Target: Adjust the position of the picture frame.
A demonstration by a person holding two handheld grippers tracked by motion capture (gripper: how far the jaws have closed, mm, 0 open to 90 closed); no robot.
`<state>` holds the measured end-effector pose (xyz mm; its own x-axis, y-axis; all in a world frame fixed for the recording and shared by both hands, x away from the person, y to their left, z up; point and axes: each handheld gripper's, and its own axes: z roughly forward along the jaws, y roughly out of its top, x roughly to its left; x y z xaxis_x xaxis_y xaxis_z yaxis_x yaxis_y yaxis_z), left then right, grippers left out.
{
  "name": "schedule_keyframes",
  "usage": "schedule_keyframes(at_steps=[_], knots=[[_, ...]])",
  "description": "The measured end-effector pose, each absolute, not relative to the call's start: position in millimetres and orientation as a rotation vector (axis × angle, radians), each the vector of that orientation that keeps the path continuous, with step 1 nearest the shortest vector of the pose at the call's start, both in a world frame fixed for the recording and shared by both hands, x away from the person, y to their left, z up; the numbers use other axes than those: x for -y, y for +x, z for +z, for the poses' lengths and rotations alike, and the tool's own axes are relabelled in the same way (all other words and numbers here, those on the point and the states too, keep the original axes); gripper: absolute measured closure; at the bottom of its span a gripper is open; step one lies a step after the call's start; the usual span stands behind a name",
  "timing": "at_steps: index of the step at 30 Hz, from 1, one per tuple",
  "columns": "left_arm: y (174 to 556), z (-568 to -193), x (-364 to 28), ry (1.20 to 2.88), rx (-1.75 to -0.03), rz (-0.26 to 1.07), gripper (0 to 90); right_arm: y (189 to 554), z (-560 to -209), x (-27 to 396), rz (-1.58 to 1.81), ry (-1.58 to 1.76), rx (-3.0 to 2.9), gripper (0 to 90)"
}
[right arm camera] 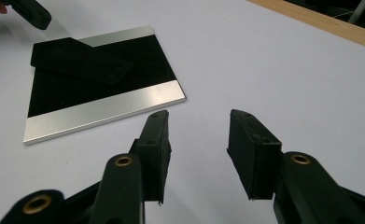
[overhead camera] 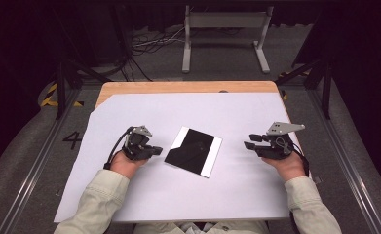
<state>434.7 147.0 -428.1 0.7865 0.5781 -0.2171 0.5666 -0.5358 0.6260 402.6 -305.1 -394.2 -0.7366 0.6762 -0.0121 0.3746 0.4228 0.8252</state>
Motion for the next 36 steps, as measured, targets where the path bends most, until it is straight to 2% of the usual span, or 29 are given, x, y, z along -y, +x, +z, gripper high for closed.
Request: schedule_keyframes(at_steps=[8,21,36], knots=[[438.6,-430.7,-138.9,2.313,-0.852,-0.036,89.9,400.0,-395.7,308.2,1.217,0.919,-2.344,57.3],[442.0,-434.0,-128.4,2.357,-0.823,-0.058,89.9,396.3,-395.6,313.4,1.225,0.946,-2.326,54.9],[442.5,-437.2,-130.0,2.343,-0.843,-0.101,90.0,395.7,-395.9,316.6,1.243,0.976,-2.314,53.1]])
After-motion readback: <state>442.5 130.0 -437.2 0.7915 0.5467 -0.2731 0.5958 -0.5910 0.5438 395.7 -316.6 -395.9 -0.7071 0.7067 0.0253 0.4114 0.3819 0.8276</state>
